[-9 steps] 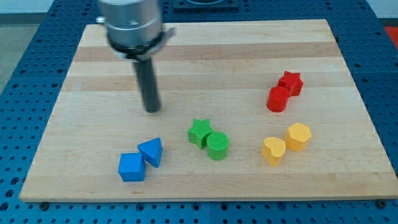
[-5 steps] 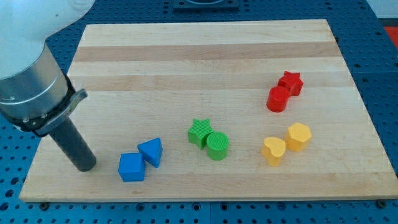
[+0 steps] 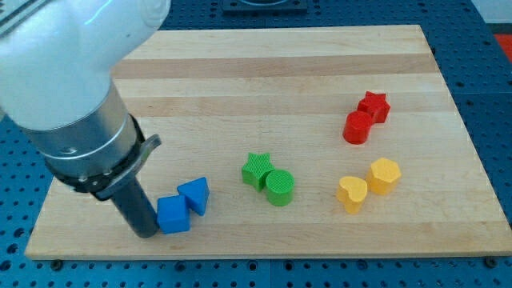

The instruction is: Slide the blue cube along with green circle to the yellow hexagon

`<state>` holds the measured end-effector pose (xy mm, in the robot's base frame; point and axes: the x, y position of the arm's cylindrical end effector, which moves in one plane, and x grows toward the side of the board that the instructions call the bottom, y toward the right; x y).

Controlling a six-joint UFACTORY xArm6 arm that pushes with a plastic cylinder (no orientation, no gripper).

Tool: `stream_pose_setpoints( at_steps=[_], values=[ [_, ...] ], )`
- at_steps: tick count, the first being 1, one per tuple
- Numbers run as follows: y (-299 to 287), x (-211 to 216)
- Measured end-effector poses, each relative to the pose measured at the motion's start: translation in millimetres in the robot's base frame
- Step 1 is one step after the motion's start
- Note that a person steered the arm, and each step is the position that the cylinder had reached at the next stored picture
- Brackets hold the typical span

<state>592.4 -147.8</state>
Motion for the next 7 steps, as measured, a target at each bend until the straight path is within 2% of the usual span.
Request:
stream_pose_setpoints(
  at_steps=[3,5,7],
  values=[
    [44,-4],
    [70,-25],
    [127,-44]
  ],
)
